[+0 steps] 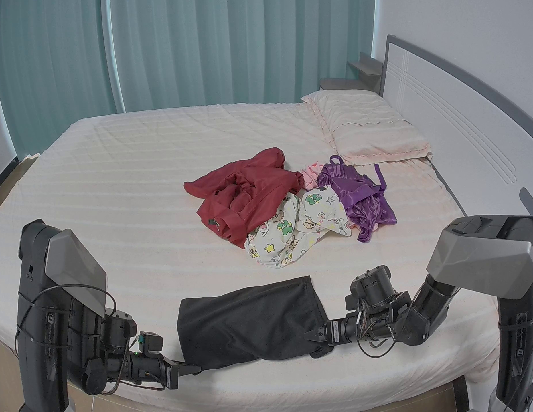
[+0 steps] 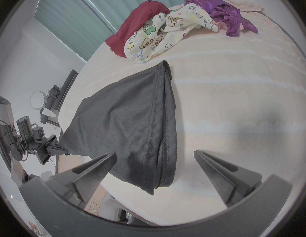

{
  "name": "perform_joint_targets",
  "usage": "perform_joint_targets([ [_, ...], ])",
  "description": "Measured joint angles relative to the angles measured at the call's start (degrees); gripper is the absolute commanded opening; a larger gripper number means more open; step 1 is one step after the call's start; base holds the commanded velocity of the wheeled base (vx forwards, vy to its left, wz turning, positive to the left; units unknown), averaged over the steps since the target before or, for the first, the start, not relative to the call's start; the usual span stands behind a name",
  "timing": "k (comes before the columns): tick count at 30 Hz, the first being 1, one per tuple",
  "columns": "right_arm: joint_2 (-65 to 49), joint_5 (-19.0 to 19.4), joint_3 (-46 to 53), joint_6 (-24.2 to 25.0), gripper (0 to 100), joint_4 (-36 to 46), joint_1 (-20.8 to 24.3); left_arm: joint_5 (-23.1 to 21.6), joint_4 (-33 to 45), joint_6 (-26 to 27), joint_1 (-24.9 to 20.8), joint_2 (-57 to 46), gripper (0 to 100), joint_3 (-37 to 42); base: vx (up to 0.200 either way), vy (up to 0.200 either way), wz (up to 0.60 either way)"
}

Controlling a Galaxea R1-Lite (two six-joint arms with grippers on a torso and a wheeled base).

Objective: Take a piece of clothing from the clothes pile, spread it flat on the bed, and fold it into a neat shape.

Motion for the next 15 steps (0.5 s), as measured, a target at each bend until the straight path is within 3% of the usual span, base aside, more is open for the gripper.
perform_joint_targets([
  [8, 1.99, -1.32, -2.68, -0.13, 100, 0.51, 0.63, -0.57, 0.00, 0.02, -0.02, 0.04, 0, 0.28, 0.000, 0.000, 0.00],
  [9, 2.23, -1.76, -3.15, -0.16, 0, 0.52, 0.73, -0.62, 0.00, 0.02, -0.02, 0.04, 0, 0.30, 0.000, 0.000, 0.00],
  [15, 3.17, -3.29, -4.74, -0.49, 0, 4.41, 1.24, -0.65, 0.00, 0.02, 0.07, 0.06, 0, 0.22, 0.000, 0.000, 0.00],
])
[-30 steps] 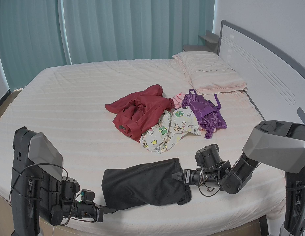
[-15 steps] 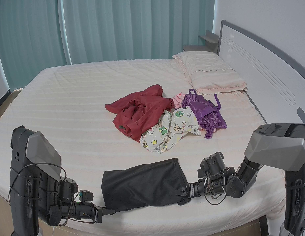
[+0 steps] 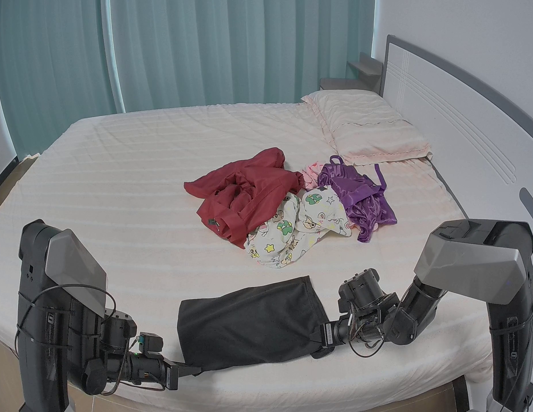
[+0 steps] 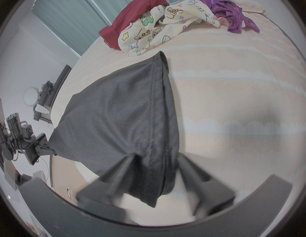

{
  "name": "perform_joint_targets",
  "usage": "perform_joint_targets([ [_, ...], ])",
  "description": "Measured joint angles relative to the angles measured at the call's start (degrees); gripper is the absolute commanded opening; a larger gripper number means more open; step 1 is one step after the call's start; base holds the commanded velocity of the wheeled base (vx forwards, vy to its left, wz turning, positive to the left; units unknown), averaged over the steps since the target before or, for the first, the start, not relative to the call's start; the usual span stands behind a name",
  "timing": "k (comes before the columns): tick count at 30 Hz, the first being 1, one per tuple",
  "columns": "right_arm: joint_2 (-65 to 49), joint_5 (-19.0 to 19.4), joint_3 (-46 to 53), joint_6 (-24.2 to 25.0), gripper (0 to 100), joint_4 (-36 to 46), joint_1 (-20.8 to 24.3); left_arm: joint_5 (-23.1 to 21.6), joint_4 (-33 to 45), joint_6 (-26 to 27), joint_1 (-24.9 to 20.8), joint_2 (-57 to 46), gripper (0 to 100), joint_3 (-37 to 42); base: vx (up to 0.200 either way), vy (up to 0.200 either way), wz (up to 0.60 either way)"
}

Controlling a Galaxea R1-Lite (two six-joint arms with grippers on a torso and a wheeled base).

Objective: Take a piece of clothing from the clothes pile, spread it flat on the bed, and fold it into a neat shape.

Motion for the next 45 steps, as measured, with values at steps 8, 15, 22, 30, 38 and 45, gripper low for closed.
perform_joint_targets([
  [8, -1.07, 0.11, 0.44, -1.97, 0, 1.50, -0.61, 0.18, 0.00, 0.02, 1.19, 0.22, 0, 0.17, 0.000, 0.000, 0.00],
  [15, -2.54, 0.27, 1.02, -2.13, 0, 4.53, -1.05, 0.60, -0.02, 0.09, 1.41, 0.27, 0, 1.33, 0.000, 0.000, 0.00],
  [22, -3.12, 0.28, 1.11, -3.16, 100, 6.47, -1.04, 3.12, 0.00, 1.12, 0.98, 0.33, 100, 2.07, 0.000, 0.000, 0.00],
  [30, -4.07, 0.24, 1.18, -2.94, 100, 6.18, -1.56, 4.84, 0.02, 1.45, 0.17, 0.51, 100, 2.43, 0.000, 0.000, 0.00],
  [38, -8.16, 0.06, 3.43, -2.47, 100, 5.77, -5.07, 4.71, 0.02, 0.29, 4.78, -0.80, 100, 2.49, 0.000, 0.000, 0.00],
  [45, -15.49, -0.09, 6.97, 0.21, 100, 4.73, -8.73, 4.24, 0.05, -8.79, 8.56, -8.98, 100, 2.49, 0.000, 0.000, 0.00],
])
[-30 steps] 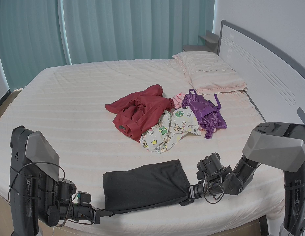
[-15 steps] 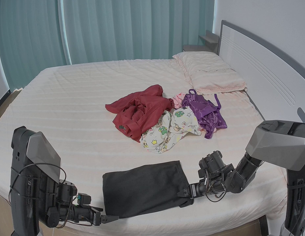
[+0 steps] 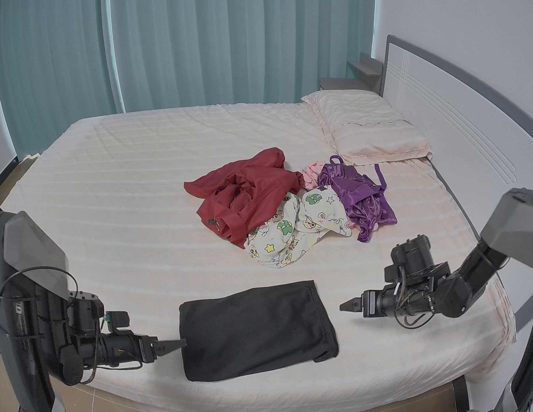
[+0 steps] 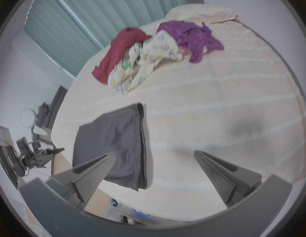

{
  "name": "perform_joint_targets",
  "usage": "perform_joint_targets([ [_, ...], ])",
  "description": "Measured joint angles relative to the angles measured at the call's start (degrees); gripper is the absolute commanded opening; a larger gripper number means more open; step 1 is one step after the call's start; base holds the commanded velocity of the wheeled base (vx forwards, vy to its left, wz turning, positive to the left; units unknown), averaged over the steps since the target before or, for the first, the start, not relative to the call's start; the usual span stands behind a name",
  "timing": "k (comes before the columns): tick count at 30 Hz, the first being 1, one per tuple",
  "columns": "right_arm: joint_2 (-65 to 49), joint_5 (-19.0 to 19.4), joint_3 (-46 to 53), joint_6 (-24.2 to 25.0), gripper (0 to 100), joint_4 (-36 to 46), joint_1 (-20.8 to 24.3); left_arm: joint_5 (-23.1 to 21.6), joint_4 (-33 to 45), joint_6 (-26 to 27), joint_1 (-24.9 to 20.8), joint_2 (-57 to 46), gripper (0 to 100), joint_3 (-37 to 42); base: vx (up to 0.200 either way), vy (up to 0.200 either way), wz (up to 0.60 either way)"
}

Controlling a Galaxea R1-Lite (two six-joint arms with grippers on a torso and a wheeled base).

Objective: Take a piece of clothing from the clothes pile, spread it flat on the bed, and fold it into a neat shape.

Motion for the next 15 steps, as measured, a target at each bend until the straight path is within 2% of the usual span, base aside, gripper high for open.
perform_joint_targets([
  [7, -14.13, -1.83, 5.68, 2.17, 100, -1.51, -3.15, 1.15, 0.00, -12.75, 2.15, -15.25, 100, 0.05, 0.000, 0.000, 0.00],
  [15, -35.08, -6.53, 13.86, 2.85, 100, -2.57, -4.63, 7.98, 4.49, -18.18, 3.54, -32.87, 100, 0.05, 0.000, 0.000, 0.00],
])
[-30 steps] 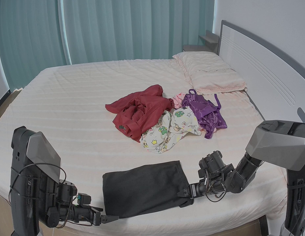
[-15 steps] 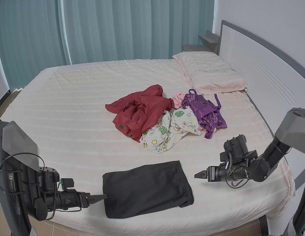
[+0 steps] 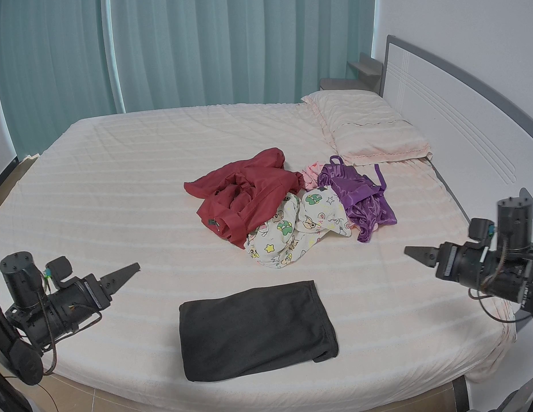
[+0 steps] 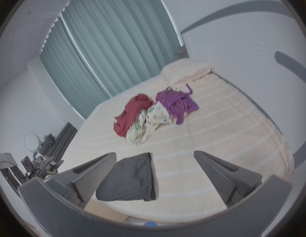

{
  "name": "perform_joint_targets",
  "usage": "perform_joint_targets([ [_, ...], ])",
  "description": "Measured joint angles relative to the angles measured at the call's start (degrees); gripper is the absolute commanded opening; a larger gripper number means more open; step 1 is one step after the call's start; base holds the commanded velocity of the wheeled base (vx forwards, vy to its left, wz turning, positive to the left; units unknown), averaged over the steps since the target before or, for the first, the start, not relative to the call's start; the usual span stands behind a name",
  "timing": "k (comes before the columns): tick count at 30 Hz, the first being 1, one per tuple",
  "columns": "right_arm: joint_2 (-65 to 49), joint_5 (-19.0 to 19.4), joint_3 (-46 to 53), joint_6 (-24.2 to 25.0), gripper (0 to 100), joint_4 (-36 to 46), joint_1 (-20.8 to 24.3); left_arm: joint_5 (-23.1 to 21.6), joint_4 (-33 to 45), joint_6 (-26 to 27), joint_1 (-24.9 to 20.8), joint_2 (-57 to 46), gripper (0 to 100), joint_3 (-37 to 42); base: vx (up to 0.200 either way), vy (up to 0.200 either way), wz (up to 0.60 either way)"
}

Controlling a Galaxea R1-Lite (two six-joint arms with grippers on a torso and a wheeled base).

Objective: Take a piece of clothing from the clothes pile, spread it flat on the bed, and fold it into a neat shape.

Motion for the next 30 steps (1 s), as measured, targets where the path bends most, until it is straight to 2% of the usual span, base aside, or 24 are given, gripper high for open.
perform_joint_targets([
  [6, -16.24, -2.29, 6.84, -0.57, 100, 0.02, -0.55, 2.93, 10.74, -0.05, 0.41, -15.85, 100, -0.02, 0.000, 0.000, 0.00],
  [12, -31.95, -3.66, 13.18, -2.08, 100, 3.32, -2.01, 7.31, 28.78, 3.61, 0.66, -32.68, 100, -0.02, 0.000, 0.000, 0.00],
  [22, -58.41, -4.78, 21.33, -5.41, 100, 19.37, -5.71, 13.75, 57.36, 9.52, 0.85, -57.71, 100, -0.94, 0.000, 0.000, 0.00],
  [30, -74.07, -4.45, 25.77, -9.80, 100, 28.42, -11.82, 15.76, 68.66, 12.26, 0.94, -73.53, 100, -0.82, 0.000, 0.000, 0.00],
])
